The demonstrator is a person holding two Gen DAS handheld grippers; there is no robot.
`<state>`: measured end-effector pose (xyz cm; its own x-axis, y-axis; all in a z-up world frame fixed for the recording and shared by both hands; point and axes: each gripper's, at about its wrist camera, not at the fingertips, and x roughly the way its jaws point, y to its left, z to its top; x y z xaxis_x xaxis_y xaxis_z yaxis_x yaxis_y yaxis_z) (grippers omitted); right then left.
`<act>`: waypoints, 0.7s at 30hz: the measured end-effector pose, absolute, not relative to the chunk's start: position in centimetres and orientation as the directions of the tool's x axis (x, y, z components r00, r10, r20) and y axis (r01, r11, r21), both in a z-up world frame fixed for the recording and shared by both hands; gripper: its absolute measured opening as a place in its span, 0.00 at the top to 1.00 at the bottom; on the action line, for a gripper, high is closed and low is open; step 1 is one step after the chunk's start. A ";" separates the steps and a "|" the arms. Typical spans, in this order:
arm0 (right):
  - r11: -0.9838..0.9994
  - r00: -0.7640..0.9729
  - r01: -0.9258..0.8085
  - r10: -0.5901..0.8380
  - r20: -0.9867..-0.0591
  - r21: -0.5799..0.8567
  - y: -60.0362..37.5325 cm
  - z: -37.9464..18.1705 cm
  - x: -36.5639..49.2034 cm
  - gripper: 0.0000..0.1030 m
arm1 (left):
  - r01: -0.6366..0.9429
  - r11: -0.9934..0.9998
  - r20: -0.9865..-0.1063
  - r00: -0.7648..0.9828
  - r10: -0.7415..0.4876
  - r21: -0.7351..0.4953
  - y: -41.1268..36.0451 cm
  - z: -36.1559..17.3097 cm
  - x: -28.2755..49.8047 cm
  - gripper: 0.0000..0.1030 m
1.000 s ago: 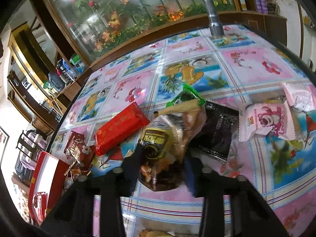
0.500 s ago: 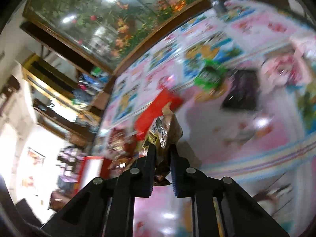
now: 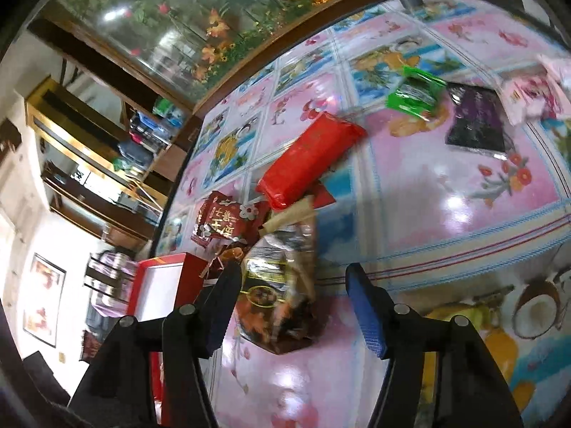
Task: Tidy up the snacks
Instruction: 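Carry both packets over the tray and open both tools to drop them inside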
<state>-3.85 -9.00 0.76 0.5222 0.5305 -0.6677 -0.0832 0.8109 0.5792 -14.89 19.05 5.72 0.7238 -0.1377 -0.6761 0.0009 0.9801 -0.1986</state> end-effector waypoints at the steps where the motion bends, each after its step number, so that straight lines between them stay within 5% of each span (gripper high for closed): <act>1: 0.815 0.509 -0.105 0.537 -0.673 0.570 -7.8 1.0 -3.7 0.39 | 0.001 0.979 -0.676 0.723 -0.141 -0.202 19.2 5.7 -14.9 0.70; 6: 0.924 0.538 -0.118 0.368 -0.758 0.365 -4.1 0.9 -3.4 0.39 | -0.009 0.976 -0.681 0.717 -0.146 -0.218 19.9 5.2 -15.0 0.70; 9: 0.964 0.573 -0.169 0.267 -0.775 0.206 -1.9 0.9 -4.3 0.50 | -0.019 0.974 -0.682 0.717 -0.145 -0.227 20.7 5.2 -15.2 0.70; 13: 0.960 0.579 -0.179 0.280 -0.766 0.216 -2.8 1.5 -5.3 0.66 | -0.025 0.971 -0.679 0.719 -0.148 -0.238 21.5 5.2 -15.2 0.70; 21: 0.872 0.540 -0.168 0.472 -0.697 0.461 -7.3 2.6 -5.7 0.70 | -0.029 0.967 -0.686 0.710 -0.159 -0.255 22.2 4.3 -14.9 0.69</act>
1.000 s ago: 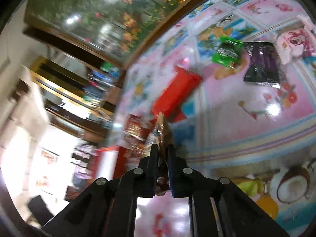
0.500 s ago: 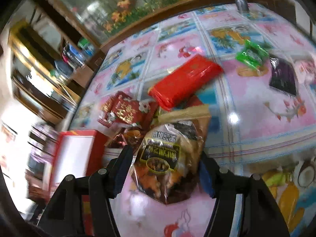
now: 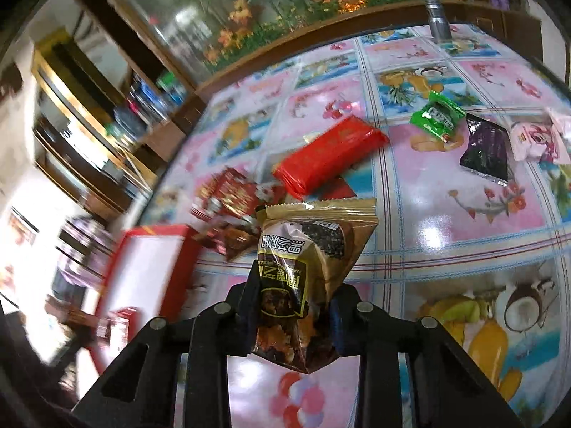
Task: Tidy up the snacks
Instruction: 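Carry both packets over the tray and open both tools to drop them inside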
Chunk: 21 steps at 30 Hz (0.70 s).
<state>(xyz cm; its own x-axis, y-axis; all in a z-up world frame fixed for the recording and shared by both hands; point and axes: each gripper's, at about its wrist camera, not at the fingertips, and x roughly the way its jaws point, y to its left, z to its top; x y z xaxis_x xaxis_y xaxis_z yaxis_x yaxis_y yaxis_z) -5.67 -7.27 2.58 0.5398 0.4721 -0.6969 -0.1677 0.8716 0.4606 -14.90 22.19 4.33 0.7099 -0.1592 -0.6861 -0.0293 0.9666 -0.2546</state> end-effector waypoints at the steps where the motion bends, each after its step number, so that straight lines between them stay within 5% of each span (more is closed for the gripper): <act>1: 0.857 0.540 -0.180 0.496 -0.680 0.482 -7.3 3.1 -5.9 0.70 | -0.031 0.966 -0.686 0.710 -0.159 -0.255 22.3 4.2 -14.9 0.69; 9: 0.717 0.424 -0.410 0.697 -0.578 0.564 1.5 5.8 -8.1 0.70 | -0.072 0.966 -0.691 0.712 -0.124 -0.247 24.0 4.0 -15.4 0.69; 19: 0.643 0.229 -0.547 0.731 -0.643 0.537 12.6 3.3 -11.0 0.68 | -0.159 0.974 -0.725 0.688 -0.009 -0.163 25.9 2.9 -16.0 0.69; 21: 0.626 0.186 -0.545 0.739 -0.647 0.558 13.4 2.7 -11.3 0.66 | -0.164 0.975 -0.723 0.691 0.004 -0.151 25.9 3.0 -16.0 0.62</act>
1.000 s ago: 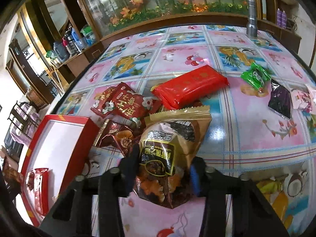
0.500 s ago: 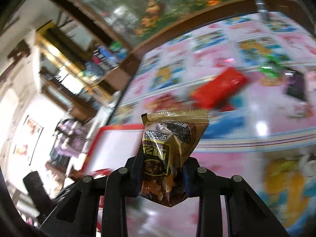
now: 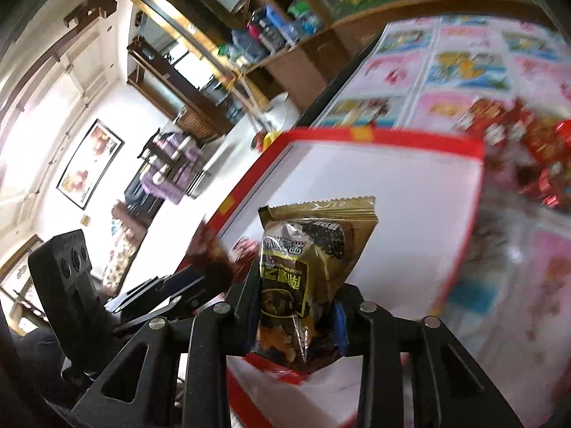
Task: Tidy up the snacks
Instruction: 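Carry both packets over the tray and open both tools to drop them inside, then grasp the red gold-lettered cake bar with the left tool while the right tool grasps the dark purple packet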
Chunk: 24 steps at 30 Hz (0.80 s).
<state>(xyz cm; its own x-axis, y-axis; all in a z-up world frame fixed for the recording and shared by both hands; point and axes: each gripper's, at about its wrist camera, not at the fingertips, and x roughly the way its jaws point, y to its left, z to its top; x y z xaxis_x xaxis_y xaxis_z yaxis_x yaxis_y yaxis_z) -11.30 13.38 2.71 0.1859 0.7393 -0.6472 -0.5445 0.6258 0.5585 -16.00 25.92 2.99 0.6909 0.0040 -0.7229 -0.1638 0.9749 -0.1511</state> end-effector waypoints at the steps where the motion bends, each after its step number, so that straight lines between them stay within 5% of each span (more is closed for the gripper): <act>1: 0.616 0.166 -0.547 0.743 -0.648 0.567 13.8 2.5 -11.4 0.65 | -0.167 0.975 -0.720 0.694 0.010 -0.147 26.0 3.1 -16.0 0.57; 3: 0.609 0.159 -0.547 0.749 -0.643 0.574 13.9 2.4 -11.8 0.61 | -0.177 0.975 -0.712 0.702 0.029 -0.135 26.0 3.3 -16.1 0.42; 8: 0.577 0.198 -0.532 0.797 -0.571 0.620 11.2 3.4 -10.7 0.50 | -0.192 0.977 -0.680 0.729 0.075 -0.098 25.7 4.3 -16.1 0.30; 11: 0.587 0.253 -0.509 0.801 -0.542 0.630 9.0 4.1 -9.4 0.41 | -0.184 0.979 -0.671 0.738 0.076 -0.092 25.0 4.7 -15.8 0.29; 24: 0.720 0.533 -0.343 0.678 -0.507 0.603 -4.8 5.5 -2.1 0.33 | -0.141 0.990 -0.675 0.730 0.105 0.002 19.4 5.9 -13.0 0.21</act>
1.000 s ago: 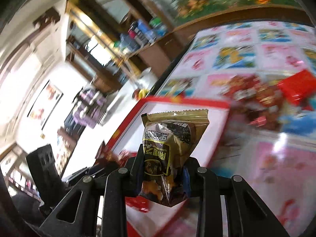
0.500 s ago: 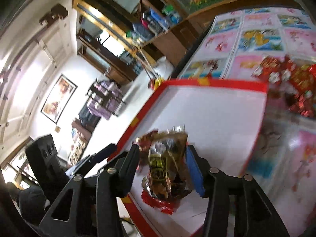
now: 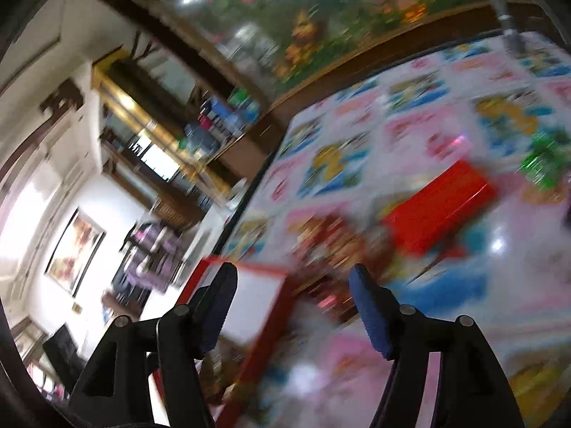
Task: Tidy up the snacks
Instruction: 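Grasp the red gold-lettered cake bar with the left tool while the right tool grasps the dark purple packet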
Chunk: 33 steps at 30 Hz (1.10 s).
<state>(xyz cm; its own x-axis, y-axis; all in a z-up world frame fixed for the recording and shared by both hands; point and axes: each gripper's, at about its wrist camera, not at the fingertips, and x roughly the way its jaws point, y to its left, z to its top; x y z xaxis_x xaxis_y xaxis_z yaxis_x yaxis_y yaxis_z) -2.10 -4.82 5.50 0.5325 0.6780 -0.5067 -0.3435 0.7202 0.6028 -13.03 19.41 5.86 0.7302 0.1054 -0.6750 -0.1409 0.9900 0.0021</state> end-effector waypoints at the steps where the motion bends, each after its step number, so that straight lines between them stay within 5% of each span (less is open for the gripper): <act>1: 0.735 0.553 -0.331 0.659 -0.510 0.592 -5.7 5.7 -1.6 0.32 | -0.138 0.990 -0.673 0.730 0.122 0.030 18.6 6.1 -12.5 0.21; 9: 0.721 0.610 -0.171 0.613 -0.503 0.672 -12.1 4.4 1.8 0.29 | -0.192 0.924 -0.556 0.752 0.355 0.331 11.3 8.2 -9.3 0.15; 24: 0.821 0.705 -0.138 0.474 -0.528 0.553 -18.1 6.6 2.7 0.29 | -0.020 0.947 -0.620 0.751 0.226 0.321 3.8 8.9 -3.1 0.15; 33: 0.675 0.751 0.068 0.449 -0.483 0.734 -28.6 4.7 4.1 0.29 | 0.120 0.946 -0.719 0.680 0.144 0.303 1.3 7.2 5.6 0.15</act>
